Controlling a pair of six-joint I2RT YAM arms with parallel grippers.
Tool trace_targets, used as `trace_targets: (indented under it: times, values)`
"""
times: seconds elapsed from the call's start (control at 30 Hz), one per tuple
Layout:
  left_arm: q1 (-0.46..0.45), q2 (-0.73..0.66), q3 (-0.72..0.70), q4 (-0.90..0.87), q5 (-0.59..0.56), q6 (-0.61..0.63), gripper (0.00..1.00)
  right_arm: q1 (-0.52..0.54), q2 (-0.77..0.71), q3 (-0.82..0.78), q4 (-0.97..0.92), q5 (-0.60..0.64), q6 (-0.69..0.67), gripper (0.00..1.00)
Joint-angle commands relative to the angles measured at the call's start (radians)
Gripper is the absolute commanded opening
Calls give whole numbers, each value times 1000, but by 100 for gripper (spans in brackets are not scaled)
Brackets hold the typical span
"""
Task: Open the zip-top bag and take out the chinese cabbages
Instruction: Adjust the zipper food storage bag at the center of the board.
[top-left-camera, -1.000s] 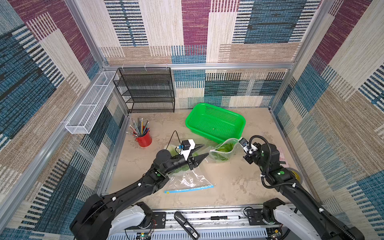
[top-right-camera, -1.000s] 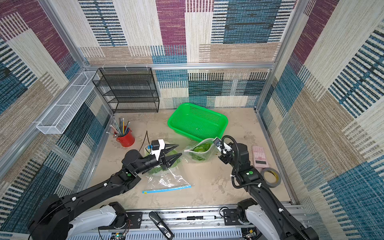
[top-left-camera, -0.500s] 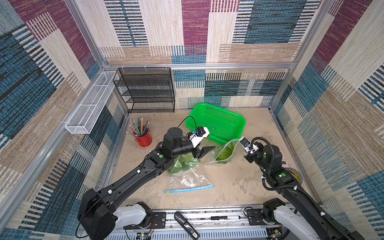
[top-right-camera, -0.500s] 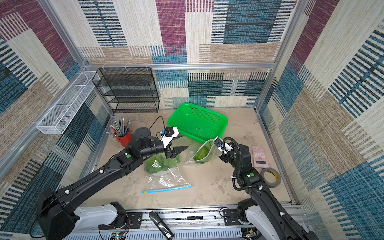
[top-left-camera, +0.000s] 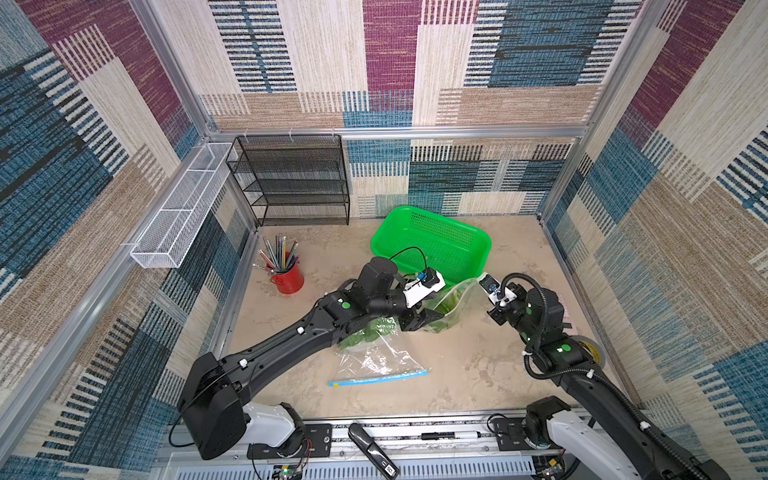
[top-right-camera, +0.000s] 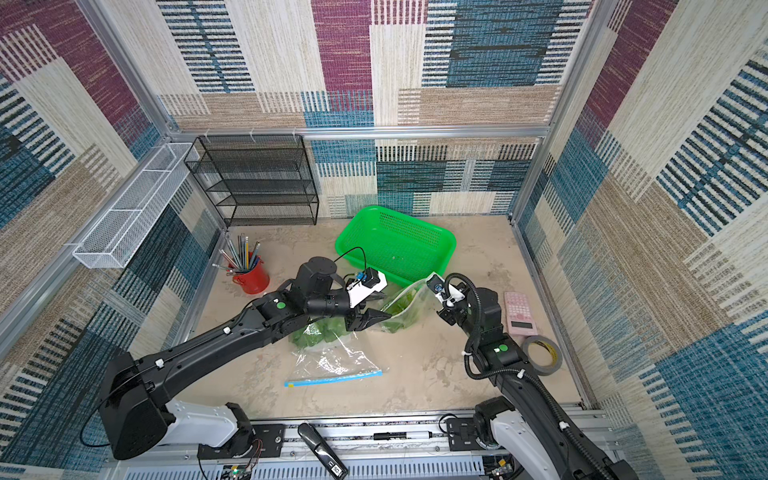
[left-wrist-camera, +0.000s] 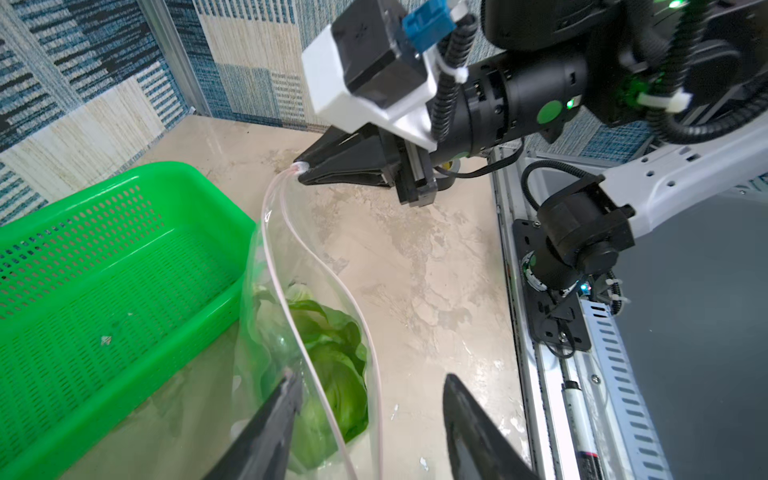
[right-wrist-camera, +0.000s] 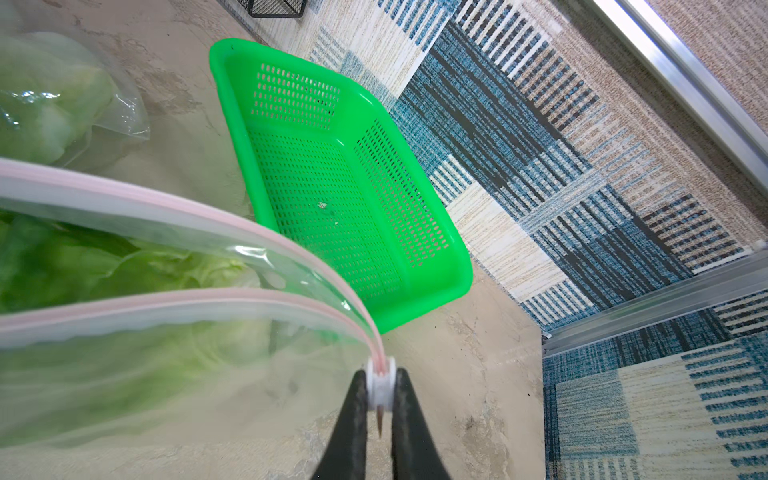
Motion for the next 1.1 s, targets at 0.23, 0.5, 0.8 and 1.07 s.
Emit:
trace_targets:
  times: [0.23, 0.5, 0.8, 1.07]
  values:
    - [-20, 95, 78, -101, -122, 72, 46, 1, -24, -14, 45, -2, -5, 12]
    - [-27, 113, 87, -121, -195, 83, 37, 0, -27, -18, 47, -6, -8, 13]
    - [-48, 121, 82, -123, -233, 84, 16, 1, -49, -18, 27, 0, 8, 14]
    - [-87, 144, 61, -72, -264, -3, 0, 0, -85, 31, -49, -53, 205, 24]
